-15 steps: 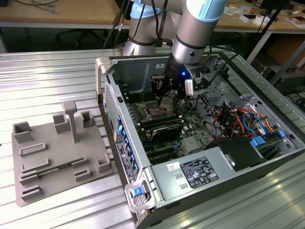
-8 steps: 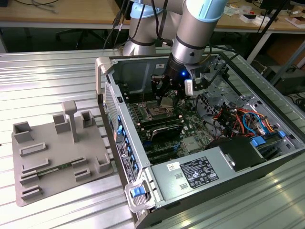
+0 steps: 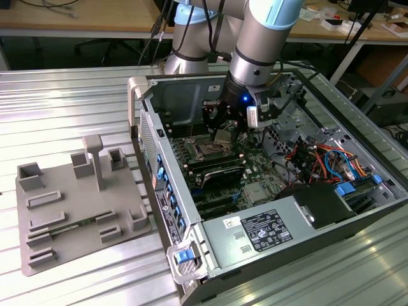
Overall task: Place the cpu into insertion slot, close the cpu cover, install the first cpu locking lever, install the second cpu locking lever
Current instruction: 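Place the cpu into insertion slot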
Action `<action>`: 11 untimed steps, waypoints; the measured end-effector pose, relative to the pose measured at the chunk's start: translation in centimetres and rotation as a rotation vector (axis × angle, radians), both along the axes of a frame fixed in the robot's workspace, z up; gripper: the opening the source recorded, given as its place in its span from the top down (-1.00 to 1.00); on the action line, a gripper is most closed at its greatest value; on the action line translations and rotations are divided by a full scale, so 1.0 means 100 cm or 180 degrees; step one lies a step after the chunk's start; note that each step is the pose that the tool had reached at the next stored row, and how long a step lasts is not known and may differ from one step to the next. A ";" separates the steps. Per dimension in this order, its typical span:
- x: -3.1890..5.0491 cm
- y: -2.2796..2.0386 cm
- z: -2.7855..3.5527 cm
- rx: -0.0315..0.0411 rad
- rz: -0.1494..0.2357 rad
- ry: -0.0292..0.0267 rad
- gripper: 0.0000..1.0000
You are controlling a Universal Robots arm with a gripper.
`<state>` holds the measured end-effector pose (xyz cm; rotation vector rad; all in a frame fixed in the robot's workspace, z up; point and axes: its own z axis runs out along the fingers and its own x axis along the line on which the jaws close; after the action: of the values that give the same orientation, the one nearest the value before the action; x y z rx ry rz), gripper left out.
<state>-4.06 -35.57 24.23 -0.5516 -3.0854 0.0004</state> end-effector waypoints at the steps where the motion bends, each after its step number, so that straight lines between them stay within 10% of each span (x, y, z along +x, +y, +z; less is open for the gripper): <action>1: 0.0000 0.0000 0.0000 0.0000 -0.0002 0.0000 -0.09; 11: 0.0000 0.0000 -0.0004 0.0000 -0.0034 0.0000 -0.09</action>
<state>-4.06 -35.57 24.19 -0.5680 -3.0824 0.0005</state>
